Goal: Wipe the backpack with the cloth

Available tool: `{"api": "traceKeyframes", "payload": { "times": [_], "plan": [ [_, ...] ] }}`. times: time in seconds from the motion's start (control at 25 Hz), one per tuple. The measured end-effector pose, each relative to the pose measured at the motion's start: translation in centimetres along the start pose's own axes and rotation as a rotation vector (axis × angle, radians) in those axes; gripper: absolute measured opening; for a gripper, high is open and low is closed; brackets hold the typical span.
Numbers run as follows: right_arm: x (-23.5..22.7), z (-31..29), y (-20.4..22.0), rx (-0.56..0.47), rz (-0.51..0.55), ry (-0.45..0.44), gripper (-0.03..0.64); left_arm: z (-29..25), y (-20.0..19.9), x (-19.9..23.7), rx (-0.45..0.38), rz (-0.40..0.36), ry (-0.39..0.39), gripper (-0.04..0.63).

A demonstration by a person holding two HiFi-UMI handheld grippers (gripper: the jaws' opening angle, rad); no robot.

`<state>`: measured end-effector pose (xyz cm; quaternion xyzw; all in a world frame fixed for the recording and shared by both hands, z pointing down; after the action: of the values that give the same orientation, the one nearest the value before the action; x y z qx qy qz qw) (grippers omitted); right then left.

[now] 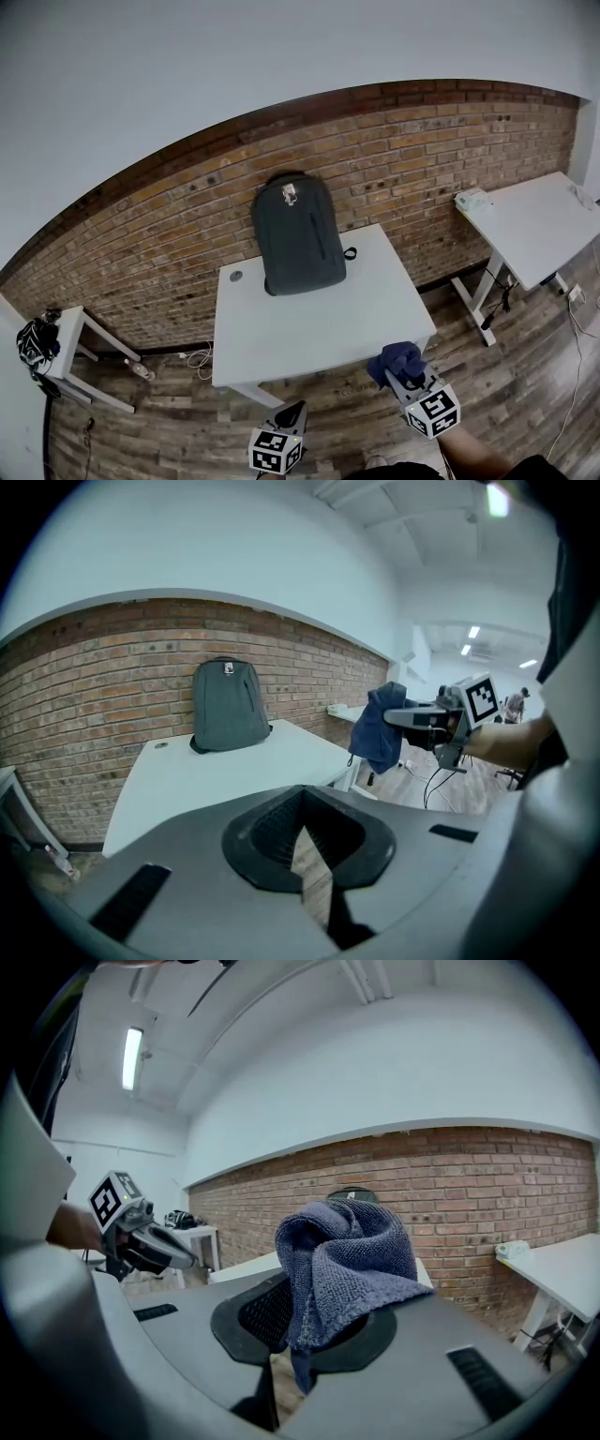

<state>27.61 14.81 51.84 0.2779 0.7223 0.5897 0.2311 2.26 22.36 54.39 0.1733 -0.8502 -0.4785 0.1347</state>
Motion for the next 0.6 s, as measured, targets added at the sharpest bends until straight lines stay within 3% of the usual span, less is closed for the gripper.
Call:
{"api": "traceKeyframes", "payload": {
  "times": [0.2,0.6],
  "plan": [
    [1.2,0.8,0.7,0.009,-0.018,0.008,0.048,1.5,0.5,-0.4,-0.016,-0.010,0.005,-0.018],
    [7.7,2.2,1.7,0.037,-0.028,0.004,0.048,7.9,5.9,0.8,-0.003,0.042,-0.014,-0.018]
  ]
}}
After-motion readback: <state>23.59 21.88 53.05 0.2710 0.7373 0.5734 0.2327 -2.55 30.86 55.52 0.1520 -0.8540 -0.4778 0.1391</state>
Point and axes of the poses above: the fingertips, and each gripper's own axes: z backward along the fingers, x to its left, y out of its underside, the point moved 6 cm from there along z, backward along the fingers
